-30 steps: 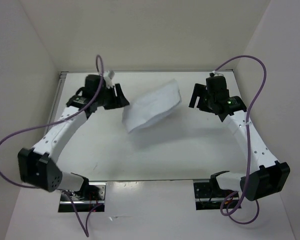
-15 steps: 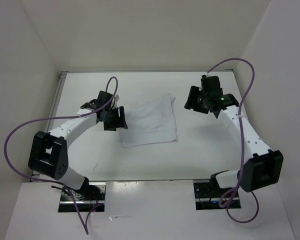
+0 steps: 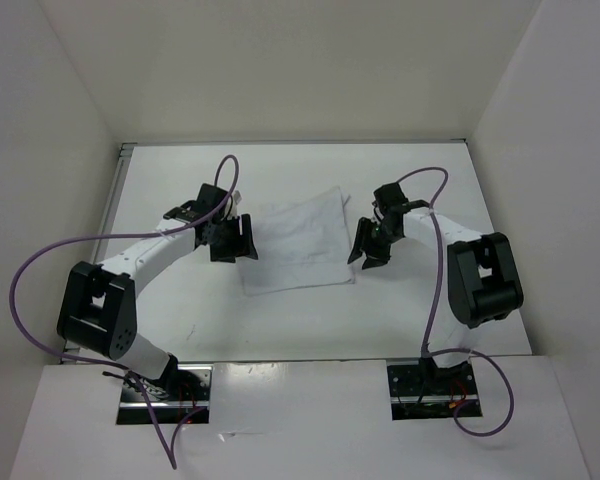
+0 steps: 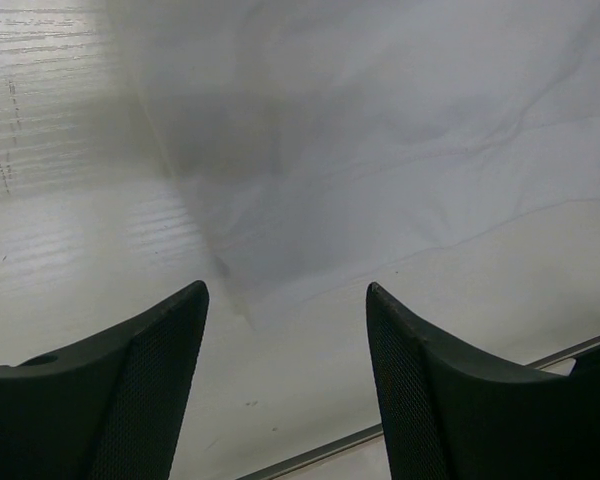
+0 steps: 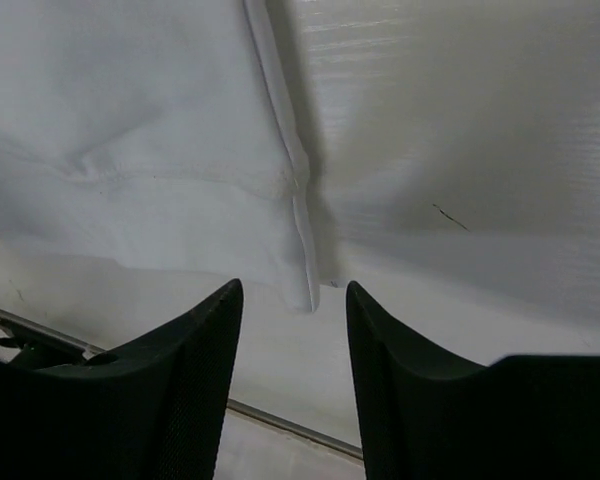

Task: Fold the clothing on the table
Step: Flatten the skirt out

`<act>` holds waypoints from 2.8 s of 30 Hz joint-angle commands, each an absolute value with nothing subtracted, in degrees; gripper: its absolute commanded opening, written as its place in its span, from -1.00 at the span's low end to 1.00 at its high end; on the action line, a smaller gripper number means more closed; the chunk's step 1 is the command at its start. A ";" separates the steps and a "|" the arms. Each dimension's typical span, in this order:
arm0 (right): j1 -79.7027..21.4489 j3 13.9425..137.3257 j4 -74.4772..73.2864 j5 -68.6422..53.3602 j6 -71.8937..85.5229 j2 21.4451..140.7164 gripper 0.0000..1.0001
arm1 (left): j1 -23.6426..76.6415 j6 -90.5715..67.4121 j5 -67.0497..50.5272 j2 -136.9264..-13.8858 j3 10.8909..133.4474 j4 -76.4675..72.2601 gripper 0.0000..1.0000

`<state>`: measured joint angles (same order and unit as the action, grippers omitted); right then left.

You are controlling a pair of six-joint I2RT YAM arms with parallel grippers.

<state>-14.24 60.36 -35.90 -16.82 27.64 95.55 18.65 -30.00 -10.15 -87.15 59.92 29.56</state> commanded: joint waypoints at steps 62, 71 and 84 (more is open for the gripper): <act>-12.48 111.55 -43.96 -4.21 20.30 93.35 -1.00 | 12.83 -24.26 -30.75 -110.93 122.72 34.28 -1.00; -13.01 90.37 -44.90 -6.68 20.30 69.81 -1.00 | 13.45 -23.64 -43.67 -83.99 89.76 26.28 -1.00; -14.94 76.92 -39.94 -11.42 24.17 64.32 -1.00 | 12.30 -28.12 -35.34 -77.14 80.60 26.99 -0.99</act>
<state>-15.05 82.61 -45.69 -10.44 24.16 55.70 13.21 -28.40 -39.86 -66.81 83.90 25.96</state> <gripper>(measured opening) 0.015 0.014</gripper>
